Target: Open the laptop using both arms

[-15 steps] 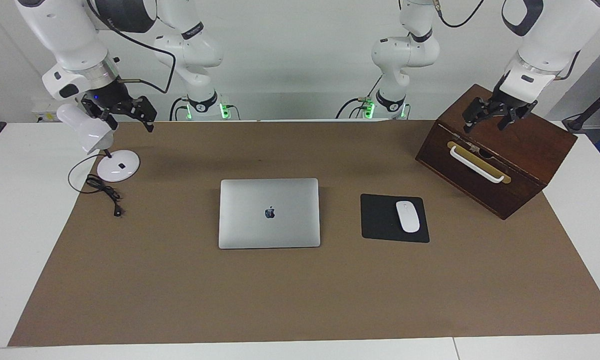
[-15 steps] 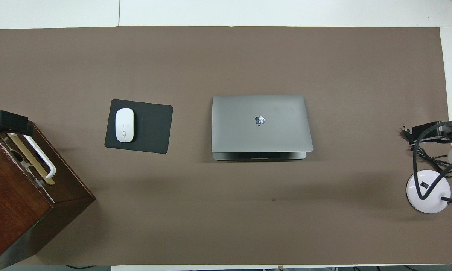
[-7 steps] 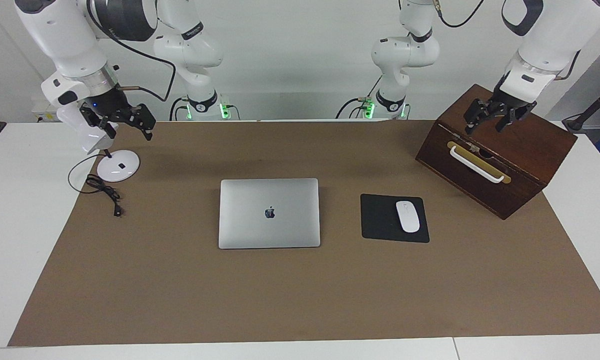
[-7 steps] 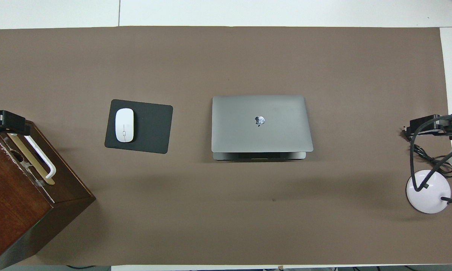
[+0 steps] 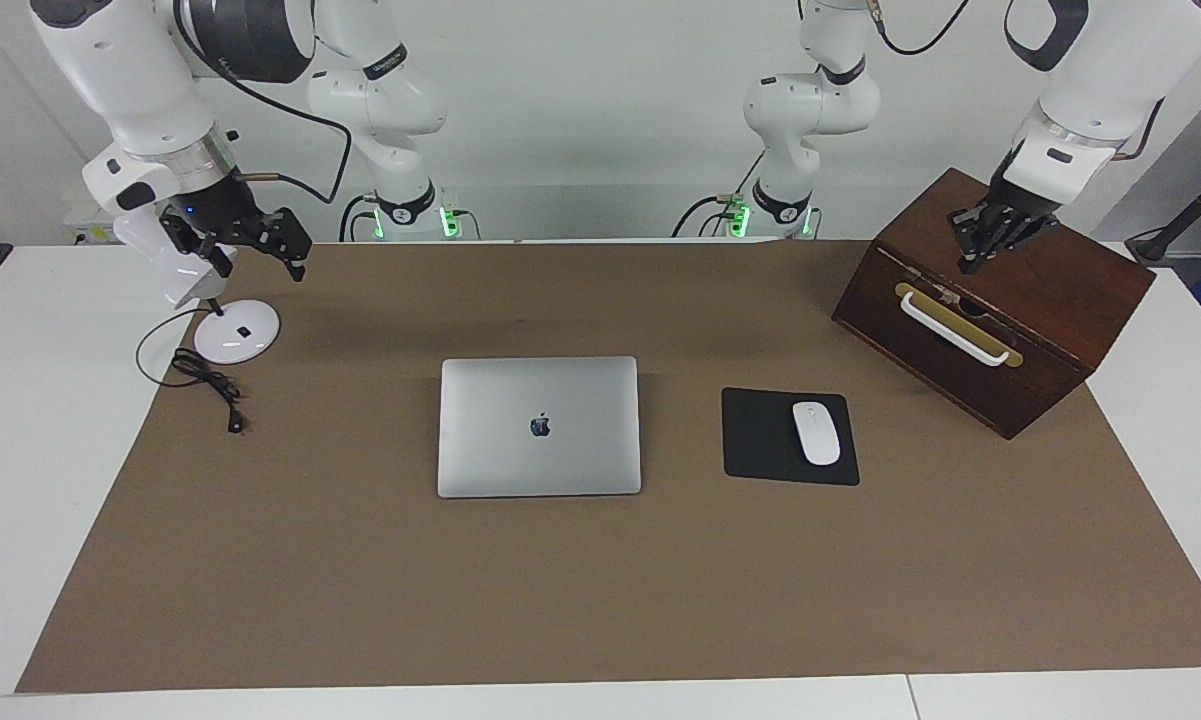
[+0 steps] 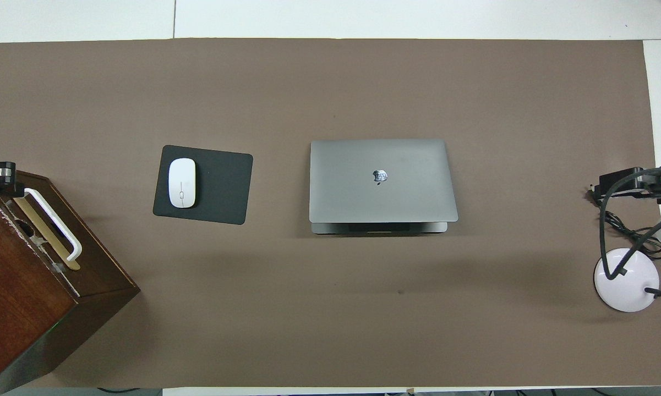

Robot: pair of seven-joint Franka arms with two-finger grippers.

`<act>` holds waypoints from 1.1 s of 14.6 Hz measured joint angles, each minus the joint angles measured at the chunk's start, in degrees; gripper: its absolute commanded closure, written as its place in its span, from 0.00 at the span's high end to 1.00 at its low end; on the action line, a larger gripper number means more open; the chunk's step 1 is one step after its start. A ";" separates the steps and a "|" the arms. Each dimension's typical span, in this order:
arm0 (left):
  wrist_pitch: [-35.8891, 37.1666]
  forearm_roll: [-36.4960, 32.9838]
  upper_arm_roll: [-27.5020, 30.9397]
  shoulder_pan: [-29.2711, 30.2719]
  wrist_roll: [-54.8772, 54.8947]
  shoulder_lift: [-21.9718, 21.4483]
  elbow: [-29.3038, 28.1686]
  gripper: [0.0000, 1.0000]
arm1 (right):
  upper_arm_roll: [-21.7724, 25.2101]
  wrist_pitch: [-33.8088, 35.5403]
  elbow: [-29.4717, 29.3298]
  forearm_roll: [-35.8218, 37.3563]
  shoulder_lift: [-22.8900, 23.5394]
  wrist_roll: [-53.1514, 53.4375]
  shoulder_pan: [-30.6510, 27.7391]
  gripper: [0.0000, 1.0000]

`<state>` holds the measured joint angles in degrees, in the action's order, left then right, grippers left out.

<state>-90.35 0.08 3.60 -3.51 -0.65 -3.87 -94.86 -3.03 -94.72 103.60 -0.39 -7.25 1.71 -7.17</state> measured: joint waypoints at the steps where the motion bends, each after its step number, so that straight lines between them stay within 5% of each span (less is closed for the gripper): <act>1: -0.19 0.00 0.00 0.00 0.00 0.00 0.00 0.00 | 0.00 0.00 0.00 0.00 0.00 0.00 0.00 1.00; 8: -3.31 1.09 -0.02 0.00 0.00 -0.06 -1.17 0.00 | 0.01 -1.35 0.07 0.00 0.18 0.00 -0.02 1.00; 16: -21.54 6.28 -1.14 -1.89 0.01 -4.02 -14.13 0.00 | 0.03 -5.34 2.99 -1.01 1.14 -1.93 -2.98 1.00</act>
<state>-111.89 6.36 2.45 -5.40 -0.65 -7.90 -108.99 -3.00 -100.07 106.59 -1.41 -6.11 -0.22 -10.16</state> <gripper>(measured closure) 0.991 0.000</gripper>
